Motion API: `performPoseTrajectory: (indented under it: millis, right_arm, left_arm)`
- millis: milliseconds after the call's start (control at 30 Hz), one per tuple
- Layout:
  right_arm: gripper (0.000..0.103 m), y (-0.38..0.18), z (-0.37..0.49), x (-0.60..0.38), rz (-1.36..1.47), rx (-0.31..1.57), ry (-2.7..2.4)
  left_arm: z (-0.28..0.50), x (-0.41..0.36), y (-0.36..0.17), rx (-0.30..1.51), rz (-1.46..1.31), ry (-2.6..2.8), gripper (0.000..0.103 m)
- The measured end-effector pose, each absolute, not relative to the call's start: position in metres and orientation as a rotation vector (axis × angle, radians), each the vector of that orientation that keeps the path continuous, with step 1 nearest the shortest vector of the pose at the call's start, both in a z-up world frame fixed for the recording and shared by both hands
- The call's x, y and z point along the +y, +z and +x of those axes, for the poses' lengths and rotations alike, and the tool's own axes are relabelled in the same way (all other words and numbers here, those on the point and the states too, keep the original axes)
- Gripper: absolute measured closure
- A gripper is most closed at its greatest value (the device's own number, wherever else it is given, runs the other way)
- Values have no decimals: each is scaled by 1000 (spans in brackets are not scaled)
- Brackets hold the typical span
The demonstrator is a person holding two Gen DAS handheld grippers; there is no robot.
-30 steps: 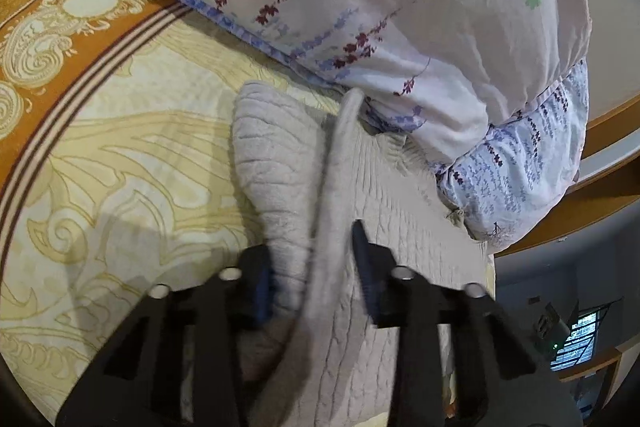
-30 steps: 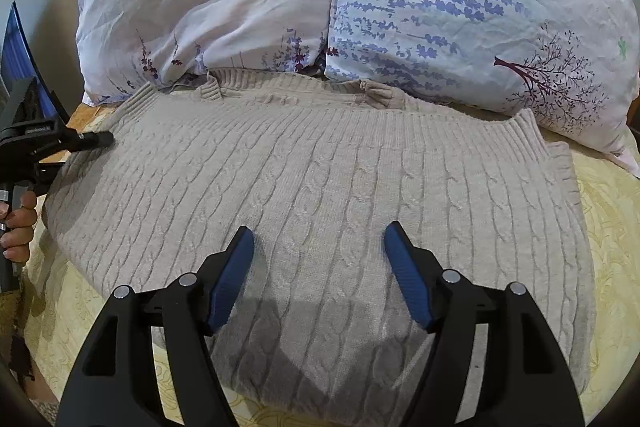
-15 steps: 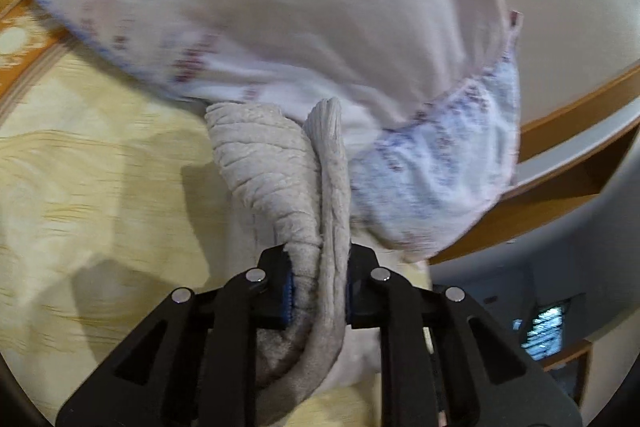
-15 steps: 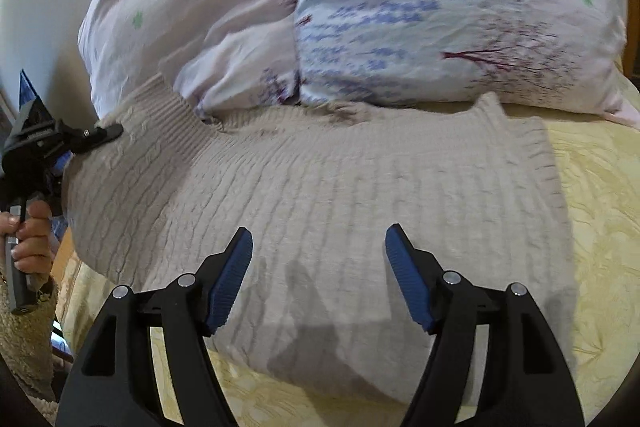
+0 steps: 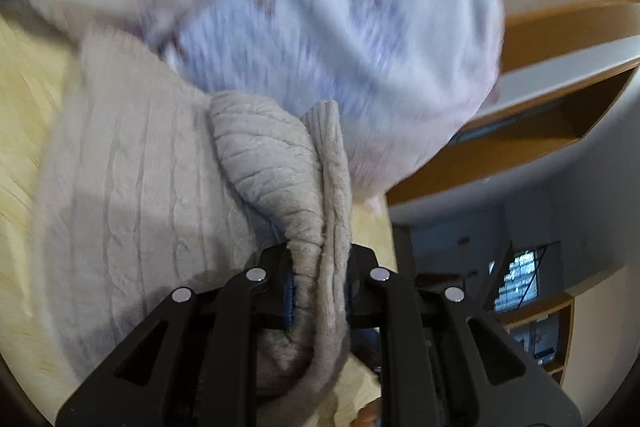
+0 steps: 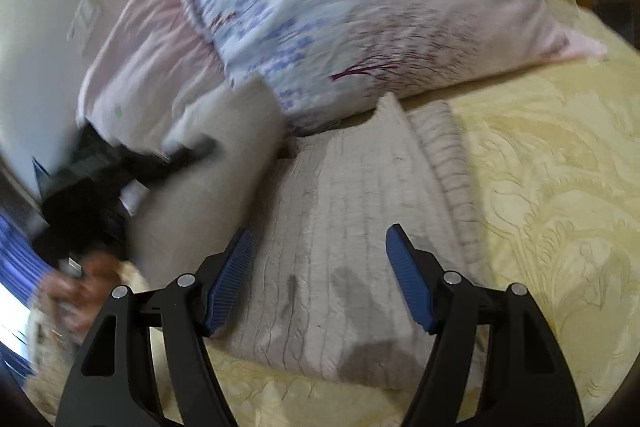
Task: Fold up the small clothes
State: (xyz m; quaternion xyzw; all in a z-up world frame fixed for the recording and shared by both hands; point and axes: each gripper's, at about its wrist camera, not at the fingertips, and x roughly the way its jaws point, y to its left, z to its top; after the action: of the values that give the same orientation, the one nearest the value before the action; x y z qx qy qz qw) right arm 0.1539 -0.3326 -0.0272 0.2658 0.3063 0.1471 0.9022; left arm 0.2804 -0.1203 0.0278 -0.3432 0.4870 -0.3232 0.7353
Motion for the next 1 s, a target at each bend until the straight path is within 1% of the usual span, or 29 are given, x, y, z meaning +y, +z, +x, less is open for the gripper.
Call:
performPoseTrajectory:
  millis: [67, 133, 200, 233, 267, 300, 367, 433, 567, 733, 833, 867, 933, 967, 1000]
  right_arm:
    - [32, -31, 153, -347, 627, 631, 340]
    - [32, -35, 154, -359, 709, 636, 393]
    - [32, -37, 158, -365, 769, 655, 437]
    - [32, -38, 161, -368, 795, 665, 451]
    - [32, -39, 163, -369, 809, 673, 458]
    - [32, -40, 166, -371, 827, 687, 470]
    - [32, -41, 172, -371, 853, 715, 498]
    - [32, -42, 179, -369, 863, 749, 502]
    - [33, -46, 196, -363, 843, 816, 476]
    - [37, -45, 214, -356, 826, 815, 463]
    - [42, -49, 227, -360, 859, 808, 431]
    - [46, -51, 230, -362, 869, 806, 419]
    - [60, -54, 238, -360, 865, 808, 392]
    - [78, -55, 240, -359, 853, 809, 381]
    - [84, -55, 240, -358, 843, 796, 382]
  left_arm:
    - [280, -136, 18, 1100, -724, -715, 82]
    - [279, -141, 19, 1098, -716, -757, 73]
    - [274, -136, 30, 1078, -725, -835, 53]
    - [270, -129, 38, 1064, -724, -869, 48]
    - [266, -124, 44, 1050, -711, -880, 36]
    - [259, -112, 54, 1019, -675, -873, 33]
    - [250, -89, 64, 961, -603, -828, 31]
    - [248, -63, 65, 942, -542, -707, 29]
    - [255, -24, 44, 992, -530, -572, 29]
    - [265, -20, 17, 1072, -527, -555, 29]
    - [270, -28, 7, 1099, -540, -577, 29]
    - [271, -31, 6, 1101, -541, -576, 29]
    - [273, -38, 2, 1104, -546, -576, 29]
    - [274, -41, 1, 1108, -549, -577, 29]
    - [275, -43, 1, 1108, -551, -576, 29]
